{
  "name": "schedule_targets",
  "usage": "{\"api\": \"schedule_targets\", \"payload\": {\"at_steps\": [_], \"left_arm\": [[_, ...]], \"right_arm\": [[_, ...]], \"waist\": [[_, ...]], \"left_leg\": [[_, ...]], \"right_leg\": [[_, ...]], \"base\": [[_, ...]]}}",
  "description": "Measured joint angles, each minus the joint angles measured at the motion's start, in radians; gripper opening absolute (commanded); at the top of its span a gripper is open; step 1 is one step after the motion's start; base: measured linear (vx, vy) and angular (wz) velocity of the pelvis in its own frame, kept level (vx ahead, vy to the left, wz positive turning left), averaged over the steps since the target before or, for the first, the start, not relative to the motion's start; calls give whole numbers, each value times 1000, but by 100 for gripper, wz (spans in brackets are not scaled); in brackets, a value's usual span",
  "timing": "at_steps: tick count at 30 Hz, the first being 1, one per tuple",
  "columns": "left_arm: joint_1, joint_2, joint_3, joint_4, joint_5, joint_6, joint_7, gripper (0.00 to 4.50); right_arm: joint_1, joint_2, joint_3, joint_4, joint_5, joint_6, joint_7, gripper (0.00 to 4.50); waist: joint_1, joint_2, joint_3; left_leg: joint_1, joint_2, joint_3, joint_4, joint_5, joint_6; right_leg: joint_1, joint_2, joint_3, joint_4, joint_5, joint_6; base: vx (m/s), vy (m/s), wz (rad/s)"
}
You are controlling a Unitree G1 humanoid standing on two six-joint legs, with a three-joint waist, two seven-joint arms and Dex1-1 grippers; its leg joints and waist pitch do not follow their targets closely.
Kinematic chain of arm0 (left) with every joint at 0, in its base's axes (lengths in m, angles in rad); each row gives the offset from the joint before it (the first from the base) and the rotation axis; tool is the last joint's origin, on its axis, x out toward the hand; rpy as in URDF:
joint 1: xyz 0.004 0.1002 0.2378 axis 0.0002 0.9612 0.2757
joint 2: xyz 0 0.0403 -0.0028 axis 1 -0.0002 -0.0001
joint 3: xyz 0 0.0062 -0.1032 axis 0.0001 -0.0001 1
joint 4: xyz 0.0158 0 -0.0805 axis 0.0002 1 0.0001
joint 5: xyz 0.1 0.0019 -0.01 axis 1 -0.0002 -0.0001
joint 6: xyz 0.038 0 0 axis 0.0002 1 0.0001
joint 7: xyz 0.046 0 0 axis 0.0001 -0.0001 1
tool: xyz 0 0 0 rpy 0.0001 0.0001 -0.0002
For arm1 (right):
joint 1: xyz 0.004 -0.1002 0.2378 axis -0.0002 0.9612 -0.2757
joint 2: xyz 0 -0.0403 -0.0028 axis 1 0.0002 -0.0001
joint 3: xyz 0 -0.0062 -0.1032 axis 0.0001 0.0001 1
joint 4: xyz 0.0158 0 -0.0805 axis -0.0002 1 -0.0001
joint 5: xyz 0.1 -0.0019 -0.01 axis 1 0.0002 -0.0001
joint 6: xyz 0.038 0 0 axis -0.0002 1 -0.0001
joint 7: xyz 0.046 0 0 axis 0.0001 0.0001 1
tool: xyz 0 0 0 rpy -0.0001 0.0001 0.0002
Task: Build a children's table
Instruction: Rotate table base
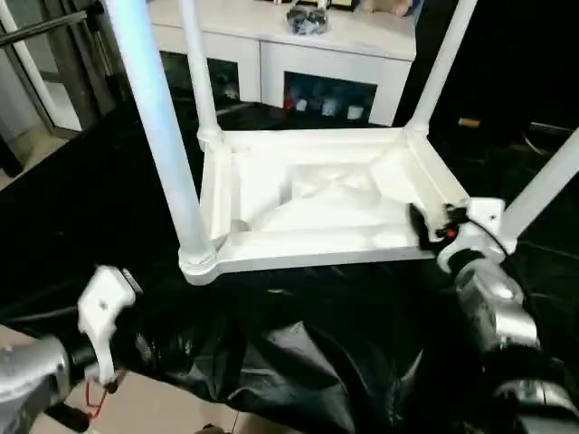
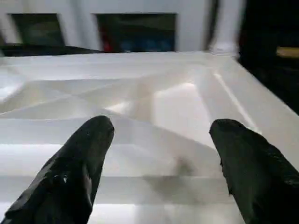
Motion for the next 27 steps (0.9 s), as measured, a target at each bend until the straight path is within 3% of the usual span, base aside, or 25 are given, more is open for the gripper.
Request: {"api": "schedule_targets", "payload": {"at_steps": [6, 10, 14, 20, 24, 27], "left_arm": [[-122, -61, 41, 114, 1, -66, 118, 445], [-249, -131, 19, 220, -11, -119, 118, 445], [-326, -176, -22, 298, -37, -158, 90, 445], [-476, -238, -46, 520, -8, -240, 102, 445], [-500, -252, -58, 519, -63, -226, 40, 445], [-472, -218, -75, 453, -131, -133, -32, 445]], "right_arm": [[147, 2, 16, -156, -23, 5, -41, 380], [207, 6, -19, -222, -64, 19, -139, 380], [229, 12, -47, -247, -98, 54, -253, 380], [258, 45, -68, -250, -167, 85, -407, 380], [235, 47, -60, -224, -173, 154, -428, 380], [193, 35, -36, -172, -173, 167, -394, 380]], "waist": [[3, -3, -1], [2, -5, -1], [-3, -10, -2], [-5, -15, -2], [-4, -15, -2], [-6, -11, -1]], "left_leg": [[0, 0, -1, 0, 0, 0], [0, -1, 0, 0, 0, 0], [0, -1, 0, 0, 0, 0], [-2, -1, 0, 0, 0, 0], [-2, -1, 1, 0, 0, 0], [-2, -1, 2, 0, 0, 0]], "right_leg": [[1, 0, 1, -1, 0, 0], [1, 0, 2, -1, 0, 0], [0, 0, 2, 0, 0, 1], [-3, 1, 2, 0, 0, 1], [-3, -1, 2, 0, 1, 0], [-3, 0, 2, 0, 4, -5]], "base": [[0, 0, 0], [0, 0, 0], [0, 0, 0], [0, 0, 0], [0, 0, 0], [0, 0, 0]]}}
